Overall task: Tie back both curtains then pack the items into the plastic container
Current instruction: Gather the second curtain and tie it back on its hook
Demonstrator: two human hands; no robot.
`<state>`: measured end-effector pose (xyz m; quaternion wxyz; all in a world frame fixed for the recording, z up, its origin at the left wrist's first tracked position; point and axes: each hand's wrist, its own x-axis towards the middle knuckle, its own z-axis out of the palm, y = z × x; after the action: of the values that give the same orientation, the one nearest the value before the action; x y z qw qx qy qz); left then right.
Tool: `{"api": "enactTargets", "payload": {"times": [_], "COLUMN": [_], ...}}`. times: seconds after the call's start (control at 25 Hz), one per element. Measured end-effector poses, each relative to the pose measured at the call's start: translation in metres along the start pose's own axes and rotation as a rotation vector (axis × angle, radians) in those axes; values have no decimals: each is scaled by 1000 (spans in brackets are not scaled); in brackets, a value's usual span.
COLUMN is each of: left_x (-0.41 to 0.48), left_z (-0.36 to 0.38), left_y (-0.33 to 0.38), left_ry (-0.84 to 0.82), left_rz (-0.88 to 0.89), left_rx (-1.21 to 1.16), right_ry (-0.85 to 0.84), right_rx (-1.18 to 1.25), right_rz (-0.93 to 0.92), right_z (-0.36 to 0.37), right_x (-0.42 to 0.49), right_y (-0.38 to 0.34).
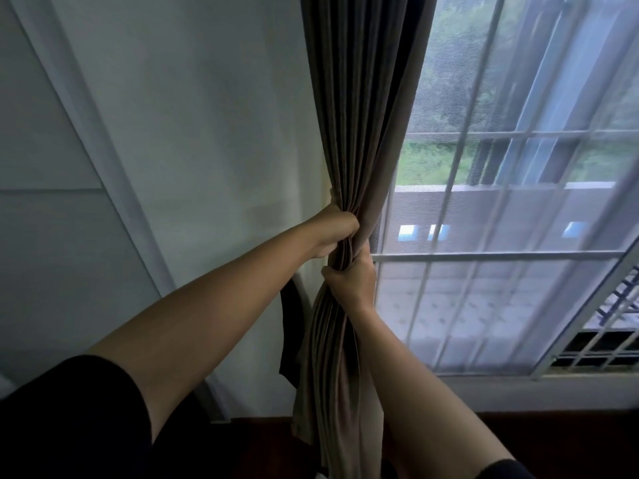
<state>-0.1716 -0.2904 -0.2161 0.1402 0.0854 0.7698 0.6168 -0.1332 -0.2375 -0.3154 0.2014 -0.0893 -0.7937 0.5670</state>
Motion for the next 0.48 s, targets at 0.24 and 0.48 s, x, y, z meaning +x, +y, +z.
{"api": "enactTargets", "payload": {"times": [0.24,0.48], "left_x": [4,7], "left_z": [-4,-15], "left_y": [-4,-4], "left_ry": [51,13], "left_rz": [-10,11], "left_rx": [-64,-78], "right_ry": [12,59], "right_rx": [-87,-229], "right_rz": [104,175], "right_z": [18,30], "right_x": [-10,-1], "right_y": [8,3]}}
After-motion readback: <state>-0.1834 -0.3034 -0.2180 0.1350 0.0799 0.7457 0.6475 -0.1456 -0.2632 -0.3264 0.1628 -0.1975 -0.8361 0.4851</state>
